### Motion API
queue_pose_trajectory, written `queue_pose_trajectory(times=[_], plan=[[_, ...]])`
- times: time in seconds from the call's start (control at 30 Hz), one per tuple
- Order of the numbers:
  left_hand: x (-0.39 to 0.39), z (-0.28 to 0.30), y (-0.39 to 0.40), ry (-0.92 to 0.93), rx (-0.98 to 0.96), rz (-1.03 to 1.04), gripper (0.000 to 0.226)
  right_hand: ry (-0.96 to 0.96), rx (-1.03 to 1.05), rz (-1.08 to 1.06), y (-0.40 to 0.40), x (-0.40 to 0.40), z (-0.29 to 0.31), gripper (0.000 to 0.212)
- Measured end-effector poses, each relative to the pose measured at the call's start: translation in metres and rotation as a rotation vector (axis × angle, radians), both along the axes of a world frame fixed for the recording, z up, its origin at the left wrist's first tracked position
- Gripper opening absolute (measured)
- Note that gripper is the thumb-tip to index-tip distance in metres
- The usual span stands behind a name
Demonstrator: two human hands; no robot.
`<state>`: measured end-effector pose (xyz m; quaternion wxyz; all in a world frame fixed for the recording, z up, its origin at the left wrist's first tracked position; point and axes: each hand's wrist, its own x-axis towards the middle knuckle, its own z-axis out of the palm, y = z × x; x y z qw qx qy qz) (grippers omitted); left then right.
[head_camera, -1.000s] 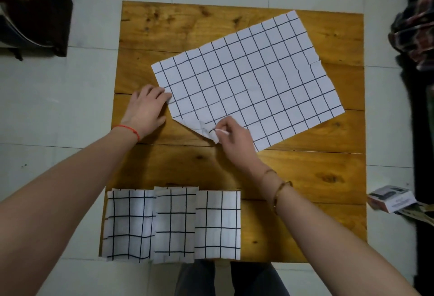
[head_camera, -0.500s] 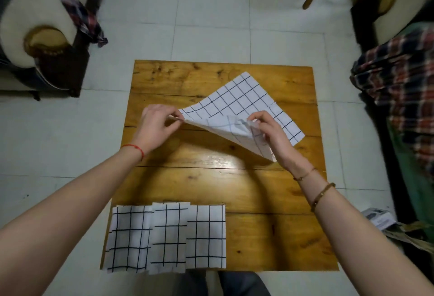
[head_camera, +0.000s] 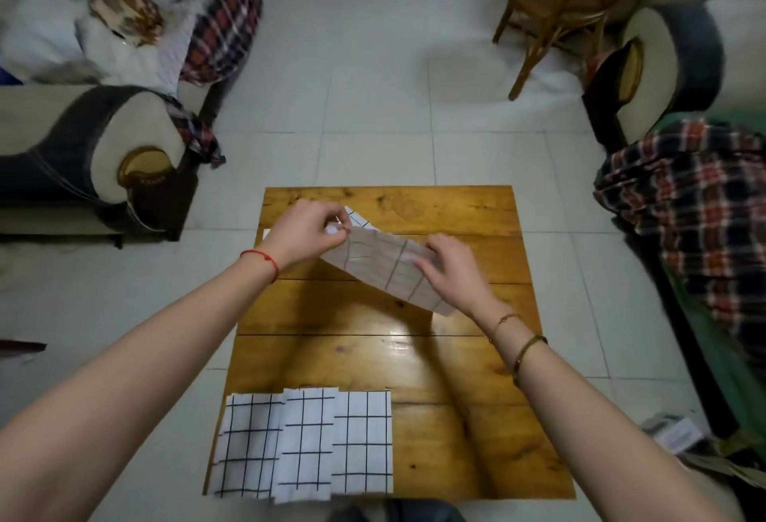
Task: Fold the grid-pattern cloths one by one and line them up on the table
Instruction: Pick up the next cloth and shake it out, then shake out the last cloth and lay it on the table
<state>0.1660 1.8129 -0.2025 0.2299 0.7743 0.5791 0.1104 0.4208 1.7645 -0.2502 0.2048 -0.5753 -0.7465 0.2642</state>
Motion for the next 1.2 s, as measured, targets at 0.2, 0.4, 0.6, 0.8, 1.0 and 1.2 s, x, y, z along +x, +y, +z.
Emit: queue_pose_trajectory(times=[0.2, 0.4, 0.6, 0.8, 1.0, 1.2], plan=[[-0.007, 0.052, 0.009, 0.08, 0.059, -0.042, 0.014, 0.018, -0.008, -0.084, 0.019, 0.029, 0.051, 0.014], [-0.022, 0.095, 0.006, 0.008, 0.132, -0.025, 0.01, 0.027, 0.041, -0.088, 0.042, 0.047, 0.098, 0.013], [-0.039, 0.118, -0.006, -0.031, 0.224, 0.0, 0.01, 0.014, 0.095, -0.071, 0.046, 0.054, 0.14, 0.015], [-0.051, 0.141, -0.028, -0.047, 0.307, 0.051, 0.012, 0.006, 0.125, -0.062, 0.032, 0.057, 0.167, 0.017], [-0.066, 0.153, -0.052, -0.044, 0.299, 0.003, 0.013, -0.055, 0.086, -0.004, 0.011, 0.067, 0.186, 0.02], [-0.078, 0.165, -0.076, -0.106, 0.204, -0.057, 0.01, 0.012, -0.073, 0.068, -0.02, 0.075, 0.201, 0.026]])
